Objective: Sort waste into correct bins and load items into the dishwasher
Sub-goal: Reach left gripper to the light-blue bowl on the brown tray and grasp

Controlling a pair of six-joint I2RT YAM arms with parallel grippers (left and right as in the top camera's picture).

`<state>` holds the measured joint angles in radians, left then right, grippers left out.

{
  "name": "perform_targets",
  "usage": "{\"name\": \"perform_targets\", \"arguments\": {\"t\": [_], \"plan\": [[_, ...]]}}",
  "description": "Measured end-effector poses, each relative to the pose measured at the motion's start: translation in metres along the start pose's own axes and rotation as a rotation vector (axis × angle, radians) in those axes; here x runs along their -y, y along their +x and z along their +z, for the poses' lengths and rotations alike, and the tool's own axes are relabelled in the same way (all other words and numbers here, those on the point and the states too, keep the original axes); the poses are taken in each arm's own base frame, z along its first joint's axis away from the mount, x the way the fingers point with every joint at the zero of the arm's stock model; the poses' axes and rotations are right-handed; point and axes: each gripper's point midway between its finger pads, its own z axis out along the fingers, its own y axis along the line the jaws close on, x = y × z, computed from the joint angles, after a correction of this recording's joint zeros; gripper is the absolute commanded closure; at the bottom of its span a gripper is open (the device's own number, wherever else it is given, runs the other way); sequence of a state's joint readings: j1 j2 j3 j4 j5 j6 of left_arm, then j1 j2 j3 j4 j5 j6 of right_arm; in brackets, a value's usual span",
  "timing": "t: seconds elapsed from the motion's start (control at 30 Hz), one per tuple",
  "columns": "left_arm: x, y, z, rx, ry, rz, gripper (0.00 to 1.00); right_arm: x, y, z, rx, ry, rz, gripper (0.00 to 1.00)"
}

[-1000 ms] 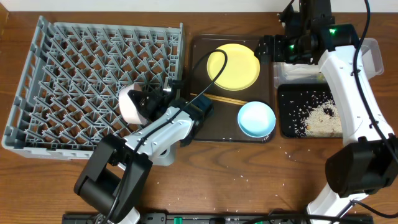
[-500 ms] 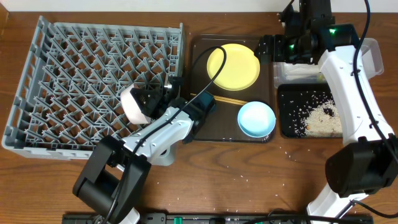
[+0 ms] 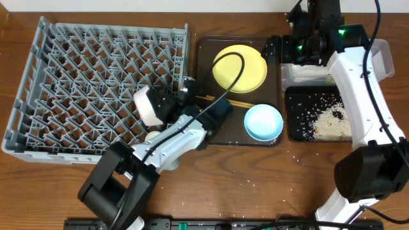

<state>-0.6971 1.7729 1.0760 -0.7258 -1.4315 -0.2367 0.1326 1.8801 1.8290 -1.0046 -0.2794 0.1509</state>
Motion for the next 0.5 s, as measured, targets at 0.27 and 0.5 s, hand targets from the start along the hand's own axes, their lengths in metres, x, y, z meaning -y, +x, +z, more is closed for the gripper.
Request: {"name": "perform_targets", "arguments": {"t": [0.27, 0.5], "plan": [[0.018, -0.005, -0.002, -0.009, 0.081, -0.083, 0.32, 0.000, 0.000, 0.000, 0.000, 0.000, -0.002, 0.01], [0.027, -0.024, -0.003, 0.014, 0.126, -0.159, 0.24, 0.000, 0.000, 0.000, 0.000, 0.000, -0.002, 0.01]]}}
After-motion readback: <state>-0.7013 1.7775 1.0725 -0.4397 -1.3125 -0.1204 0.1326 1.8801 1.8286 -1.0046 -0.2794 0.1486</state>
